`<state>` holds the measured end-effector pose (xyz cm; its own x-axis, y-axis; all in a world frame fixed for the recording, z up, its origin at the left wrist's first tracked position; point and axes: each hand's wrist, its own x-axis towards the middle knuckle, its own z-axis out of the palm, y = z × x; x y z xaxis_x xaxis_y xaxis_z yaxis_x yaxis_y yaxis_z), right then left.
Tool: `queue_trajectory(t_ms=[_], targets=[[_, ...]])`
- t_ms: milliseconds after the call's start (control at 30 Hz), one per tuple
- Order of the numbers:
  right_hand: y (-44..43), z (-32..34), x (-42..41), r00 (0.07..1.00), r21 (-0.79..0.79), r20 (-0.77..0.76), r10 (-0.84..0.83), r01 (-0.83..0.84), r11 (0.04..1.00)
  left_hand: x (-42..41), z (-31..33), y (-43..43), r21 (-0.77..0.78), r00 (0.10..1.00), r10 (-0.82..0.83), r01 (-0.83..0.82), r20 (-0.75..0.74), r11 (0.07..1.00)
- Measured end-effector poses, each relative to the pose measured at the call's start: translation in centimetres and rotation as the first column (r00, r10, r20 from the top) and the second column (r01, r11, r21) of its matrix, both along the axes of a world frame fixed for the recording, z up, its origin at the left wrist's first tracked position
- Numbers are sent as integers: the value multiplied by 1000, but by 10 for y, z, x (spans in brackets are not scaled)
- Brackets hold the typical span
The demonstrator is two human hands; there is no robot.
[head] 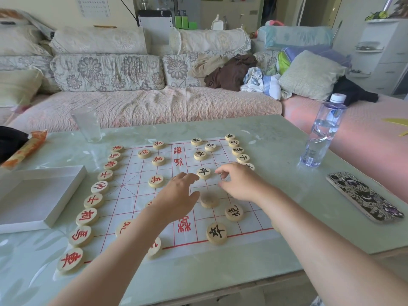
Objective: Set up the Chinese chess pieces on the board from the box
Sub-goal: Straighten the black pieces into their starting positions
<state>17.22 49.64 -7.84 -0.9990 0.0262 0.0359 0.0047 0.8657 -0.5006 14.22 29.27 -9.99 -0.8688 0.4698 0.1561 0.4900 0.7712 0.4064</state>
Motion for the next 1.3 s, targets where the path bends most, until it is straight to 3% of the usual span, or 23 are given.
queue_trajectory(t_ms=[267,433,533,700,900,1300], targets=[[-3,-10,-65,993,104,105,-50,39,994,-60,1,29,-59,991,89,-84,102,995],[-14,-11,-82,991,99,126,-39,27,995,-79,-3,35,-185,991,77,-56,107,981],[-16,-18,-89,993,83,117,3,-13,996,-81,-10,28,-167,992,80,-62,102,984],[-9,-16,-94,982,-1,152,108,-109,994,-78,-15,17,-154,993,114,-119,-44,981],[-11,-13,-86,989,-21,129,69,-67,998,-80,-15,23,-97,994,92,-87,54,992],[-11,-10,-80,982,-78,162,102,-90,993,-83,-12,24,-107,994,87,-79,71,991]])
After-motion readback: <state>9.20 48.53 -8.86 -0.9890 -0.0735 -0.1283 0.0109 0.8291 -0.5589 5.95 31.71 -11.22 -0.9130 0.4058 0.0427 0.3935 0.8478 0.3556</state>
